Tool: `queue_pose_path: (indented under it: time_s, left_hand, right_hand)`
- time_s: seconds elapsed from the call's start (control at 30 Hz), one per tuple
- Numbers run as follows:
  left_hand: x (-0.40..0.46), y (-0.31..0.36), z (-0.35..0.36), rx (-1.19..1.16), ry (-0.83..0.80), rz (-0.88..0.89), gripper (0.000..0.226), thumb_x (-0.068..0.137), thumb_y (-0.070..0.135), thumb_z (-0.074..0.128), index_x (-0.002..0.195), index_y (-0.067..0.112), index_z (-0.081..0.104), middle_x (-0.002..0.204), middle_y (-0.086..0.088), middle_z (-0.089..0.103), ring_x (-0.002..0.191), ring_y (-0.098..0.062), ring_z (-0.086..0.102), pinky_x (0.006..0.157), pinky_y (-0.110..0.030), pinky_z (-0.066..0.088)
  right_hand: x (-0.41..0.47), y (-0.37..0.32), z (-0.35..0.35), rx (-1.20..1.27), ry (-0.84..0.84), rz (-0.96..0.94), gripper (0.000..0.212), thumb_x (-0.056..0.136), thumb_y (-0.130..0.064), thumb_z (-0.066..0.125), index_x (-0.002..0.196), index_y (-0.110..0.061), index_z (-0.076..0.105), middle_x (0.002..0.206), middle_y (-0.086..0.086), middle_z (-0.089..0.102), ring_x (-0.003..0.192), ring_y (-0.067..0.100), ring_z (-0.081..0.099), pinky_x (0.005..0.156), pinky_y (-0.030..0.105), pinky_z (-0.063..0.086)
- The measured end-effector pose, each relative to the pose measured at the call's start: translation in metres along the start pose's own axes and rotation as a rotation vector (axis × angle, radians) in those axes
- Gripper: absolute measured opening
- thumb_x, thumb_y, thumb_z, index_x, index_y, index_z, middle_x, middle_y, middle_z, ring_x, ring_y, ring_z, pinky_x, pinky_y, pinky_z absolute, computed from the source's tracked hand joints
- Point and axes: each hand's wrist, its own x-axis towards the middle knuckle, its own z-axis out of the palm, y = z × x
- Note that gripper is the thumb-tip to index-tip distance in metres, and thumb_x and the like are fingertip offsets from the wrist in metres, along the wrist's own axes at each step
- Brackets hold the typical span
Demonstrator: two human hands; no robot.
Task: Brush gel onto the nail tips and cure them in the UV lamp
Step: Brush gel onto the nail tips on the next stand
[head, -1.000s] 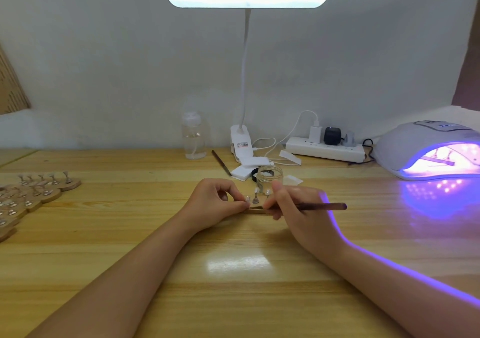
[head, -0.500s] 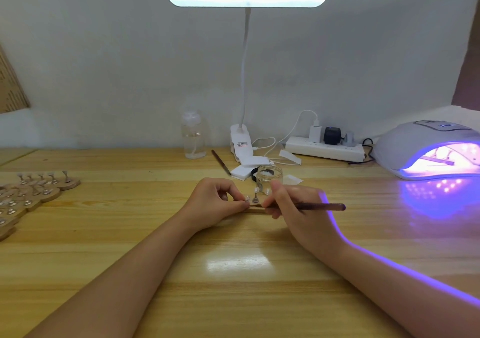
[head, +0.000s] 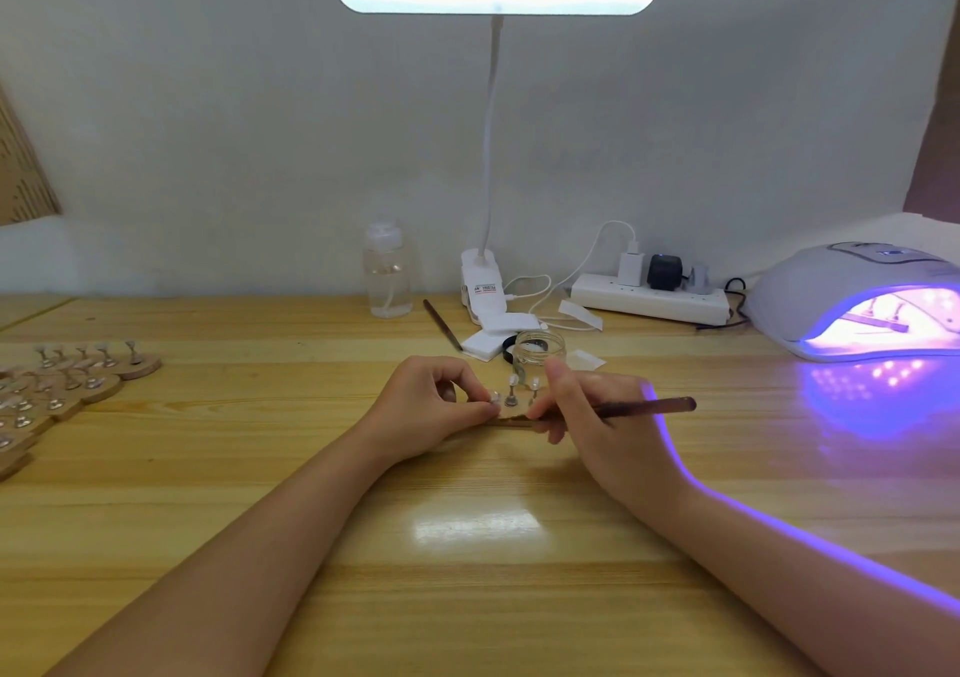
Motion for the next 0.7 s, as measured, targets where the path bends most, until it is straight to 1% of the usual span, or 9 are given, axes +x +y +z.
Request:
queue_pose_path:
  time_s: [0.1,0.17,0.27,0.33,0.4,0.47,0.53,0.63,0.7]
  left_hand:
    - [0.0004,-0.0002,0.0001,0.000,0.000,0.009,0.021,0.071,0.010,0.076,0.059,0.020,0.062,0.032,0.014,0.036,0.036,-0.002,0.030,0.042,-0.009,0.023]
    - [0.0003,-0.0010,-0.0002,0.000,-0.002,0.012,0.021,0.071,0.009,0.076,0.059,0.018,0.062,0.033,0.013,0.035,0.036,-0.003,0.029,0.043,-0.009,0.023]
    - [0.0004,-0.0027,-0.0005,-0.001,0.001,0.013,0.019,0.071,0.009,0.076,0.060,0.017,0.063,0.034,0.013,0.034,0.037,-0.003,0.028,0.043,-0.010,0.023]
    - [0.0008,-0.0032,0.0001,0.002,0.005,0.013,0.019,0.071,0.010,0.076,0.060,0.017,0.063,0.034,0.013,0.034,0.037,-0.004,0.028,0.043,-0.011,0.023]
    - [0.0009,-0.0028,0.0004,0.003,0.005,0.012,0.020,0.071,0.010,0.076,0.059,0.018,0.063,0.034,0.013,0.034,0.037,-0.004,0.028,0.043,-0.012,0.023]
    - [0.0008,-0.0025,0.0000,0.008,0.001,0.016,0.018,0.071,0.009,0.076,0.061,0.016,0.064,0.035,0.012,0.034,0.037,-0.004,0.028,0.044,-0.012,0.023]
    - [0.0006,-0.0025,-0.0004,0.017,-0.002,0.021,0.016,0.071,0.009,0.076,0.062,0.015,0.064,0.034,0.012,0.035,0.037,-0.004,0.028,0.044,-0.011,0.023]
    - [0.0007,-0.0029,0.0001,0.014,0.005,0.024,0.017,0.071,0.009,0.076,0.061,0.016,0.064,0.035,0.012,0.034,0.038,-0.004,0.027,0.044,-0.011,0.023]
    - [0.0006,-0.0028,0.0002,0.009,0.003,0.028,0.017,0.071,0.009,0.076,0.061,0.015,0.064,0.035,0.012,0.034,0.038,-0.004,0.027,0.044,-0.012,0.023]
  right_hand:
    - [0.0014,-0.0003,-0.0010,-0.075,-0.019,-0.048,0.031,0.086,-0.042,0.044,0.070,-0.029,0.067,0.064,-0.019,0.065,0.064,0.000,0.063,0.061,0.014,0.049]
    - [0.0006,0.0001,-0.0005,-0.066,-0.031,-0.024,0.032,0.085,-0.043,0.045,0.068,-0.028,0.067,0.062,-0.015,0.066,0.061,0.002,0.063,0.060,0.018,0.051]
    - [-0.0007,-0.0004,-0.0006,-0.019,-0.005,-0.001,0.037,0.085,-0.044,0.044,0.062,-0.026,0.066,0.057,-0.014,0.064,0.055,0.001,0.061,0.055,0.014,0.048]
    - [0.0002,0.0000,-0.0017,-0.072,-0.007,-0.027,0.033,0.089,-0.038,0.045,0.067,-0.027,0.067,0.061,-0.018,0.064,0.063,0.000,0.063,0.061,0.018,0.050]
    - [0.0001,0.0014,-0.0017,-0.095,-0.025,-0.009,0.031,0.091,-0.035,0.048,0.070,-0.026,0.070,0.065,-0.015,0.067,0.065,0.002,0.064,0.064,0.023,0.053]
    - [-0.0007,0.0000,-0.0005,-0.052,-0.020,0.022,0.034,0.088,-0.040,0.048,0.065,-0.027,0.069,0.062,-0.012,0.066,0.058,0.003,0.063,0.058,0.018,0.051]
    - [-0.0008,-0.0005,-0.0002,-0.049,0.004,-0.002,0.035,0.090,-0.041,0.048,0.063,-0.029,0.066,0.059,-0.018,0.064,0.057,0.001,0.062,0.057,0.014,0.048]
    - [0.0011,0.0010,-0.0011,-0.115,0.003,-0.047,0.032,0.093,-0.033,0.049,0.070,-0.024,0.070,0.062,-0.022,0.064,0.067,-0.001,0.063,0.064,0.015,0.049]
    - [0.0001,-0.0004,-0.0007,-0.082,-0.013,0.012,0.036,0.089,-0.039,0.048,0.067,-0.022,0.070,0.062,-0.016,0.065,0.063,0.001,0.064,0.062,0.018,0.051]
